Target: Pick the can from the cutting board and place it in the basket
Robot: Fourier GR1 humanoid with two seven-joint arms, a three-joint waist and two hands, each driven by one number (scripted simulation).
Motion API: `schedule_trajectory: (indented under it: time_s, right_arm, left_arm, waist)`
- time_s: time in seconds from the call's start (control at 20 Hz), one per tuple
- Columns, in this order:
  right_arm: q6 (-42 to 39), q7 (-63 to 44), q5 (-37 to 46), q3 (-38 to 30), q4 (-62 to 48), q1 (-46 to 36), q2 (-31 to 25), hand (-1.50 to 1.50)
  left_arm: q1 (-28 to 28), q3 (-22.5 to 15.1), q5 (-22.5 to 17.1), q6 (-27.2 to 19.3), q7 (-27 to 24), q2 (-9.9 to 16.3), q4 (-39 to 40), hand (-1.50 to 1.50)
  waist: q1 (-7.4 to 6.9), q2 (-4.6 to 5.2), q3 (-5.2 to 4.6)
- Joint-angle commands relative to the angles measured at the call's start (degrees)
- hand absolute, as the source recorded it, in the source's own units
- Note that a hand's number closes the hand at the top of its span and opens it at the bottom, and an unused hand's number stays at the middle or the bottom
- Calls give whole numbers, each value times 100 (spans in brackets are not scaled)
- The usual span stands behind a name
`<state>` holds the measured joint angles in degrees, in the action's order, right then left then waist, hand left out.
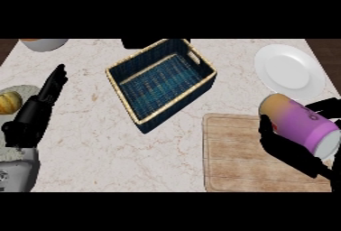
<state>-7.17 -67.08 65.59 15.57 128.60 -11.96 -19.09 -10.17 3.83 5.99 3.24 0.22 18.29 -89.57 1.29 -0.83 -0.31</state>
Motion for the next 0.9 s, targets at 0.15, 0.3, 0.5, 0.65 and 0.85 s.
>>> schedule_trajectory:
  time_s: [0.15,0.3,0.5,0.65,0.85]
  right_arm:
    - [-1043,-1160,973,100,104,-2367,906,150]
    - [-1340,-1066,910,-7,-518,-3497,1437,150]
    - [-1574,-1001,558,-601,-1331,-4667,1881,150]
    - [-1276,-1120,419,-804,-2312,-5170,1895,150]
    - [-1225,-1128,152,-1331,-3390,-6141,1903,150]
  left_arm:
    - [-53,-194,131,-39,-57,-163,-61,0]
    - [-213,-87,-22,199,-98,-1,131,0]
    - [-298,-155,108,68,29,-91,148,0]
    - [-337,-177,105,41,-73,-160,152,0]
    - [-295,-236,85,128,-94,-179,170,0]
  waist:
    - [-219,53,4]
    - [-266,47,-9]
    - [-257,33,-2]
    - [-372,69,-2]
    - [-440,79,-1]
